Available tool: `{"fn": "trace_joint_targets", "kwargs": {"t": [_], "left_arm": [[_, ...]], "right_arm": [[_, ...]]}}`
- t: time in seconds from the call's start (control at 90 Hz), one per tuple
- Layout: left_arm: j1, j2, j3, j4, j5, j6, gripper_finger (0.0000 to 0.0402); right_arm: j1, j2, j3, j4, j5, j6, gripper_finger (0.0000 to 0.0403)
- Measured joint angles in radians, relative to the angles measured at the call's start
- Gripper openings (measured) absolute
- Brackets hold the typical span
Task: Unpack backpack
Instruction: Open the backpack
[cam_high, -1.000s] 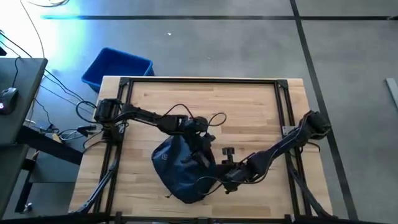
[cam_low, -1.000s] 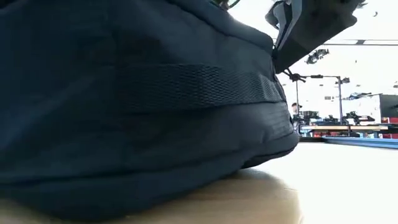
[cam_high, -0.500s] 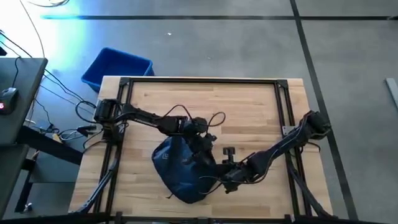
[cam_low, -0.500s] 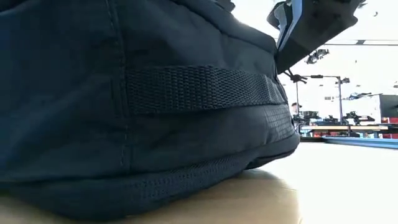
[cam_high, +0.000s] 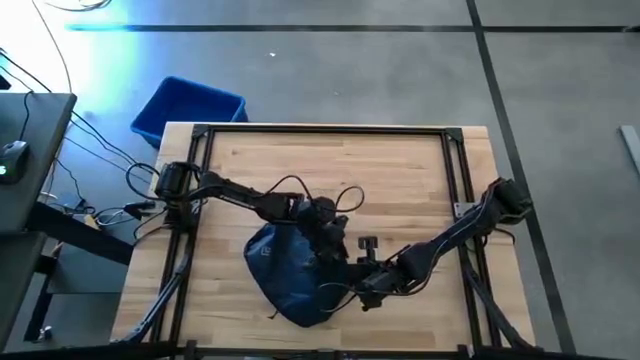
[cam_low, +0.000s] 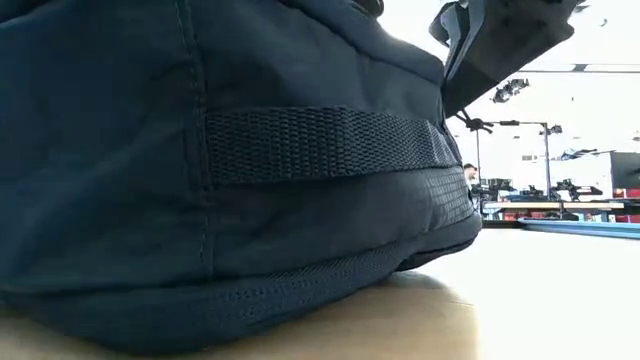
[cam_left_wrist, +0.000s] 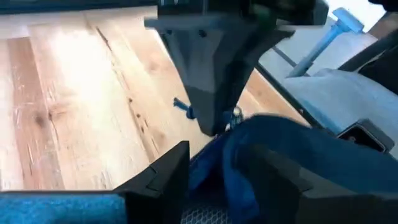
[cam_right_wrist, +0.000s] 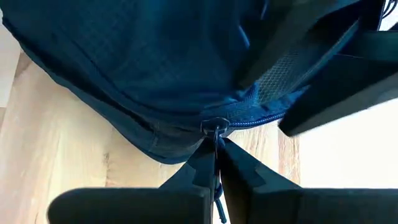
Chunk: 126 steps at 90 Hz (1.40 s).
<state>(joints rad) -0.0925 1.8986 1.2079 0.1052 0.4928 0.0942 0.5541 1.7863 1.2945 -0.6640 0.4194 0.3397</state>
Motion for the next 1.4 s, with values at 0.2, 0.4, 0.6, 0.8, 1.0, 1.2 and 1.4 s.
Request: {"fn": "trace_joint_targets", "kwargs": {"t": [0.2,0.4,0.6,0.8,1.0,1.2,1.4], "left_arm": [[-0.021,0.036,0.000,-0.008,0.006,0.025,0.0139],[-0.028,0.037,-0.001,0.009,-0.014,0.113,0.0103],[-0.024,0.037,-0.001,0.021,-0.049,0.213,0.0009],[-0.005,0.037,0.000,0.010,-0.078,0.234,0.0001],[0.020,0.037,0.000,-0.010,-0.177,0.230,0.0000],[0.059,0.017,0.000,-0.024,-0.342,0.190,0.0000],[0.092,-0.051,0.000,-0.019,-0.461,0.116,0.0000]], "right_arm": [[0.000,0.000,0.000,-0.001,-0.006,0.000,0.0000],[0.001,0.000,0.000,-0.001,-0.008,0.000,0.0000],[0.018,0.000,0.000,-0.022,-0.008,0.024,0.0000],[0.067,0.000,0.000,-0.068,-0.001,0.130,0.0000],[0.107,0.000,0.000,-0.056,-0.003,0.177,0.0000],[0.107,0.035,0.000,0.041,-0.010,0.145,0.0000],[0.067,0.082,-0.002,0.125,-0.012,0.055,0.0000]]}}
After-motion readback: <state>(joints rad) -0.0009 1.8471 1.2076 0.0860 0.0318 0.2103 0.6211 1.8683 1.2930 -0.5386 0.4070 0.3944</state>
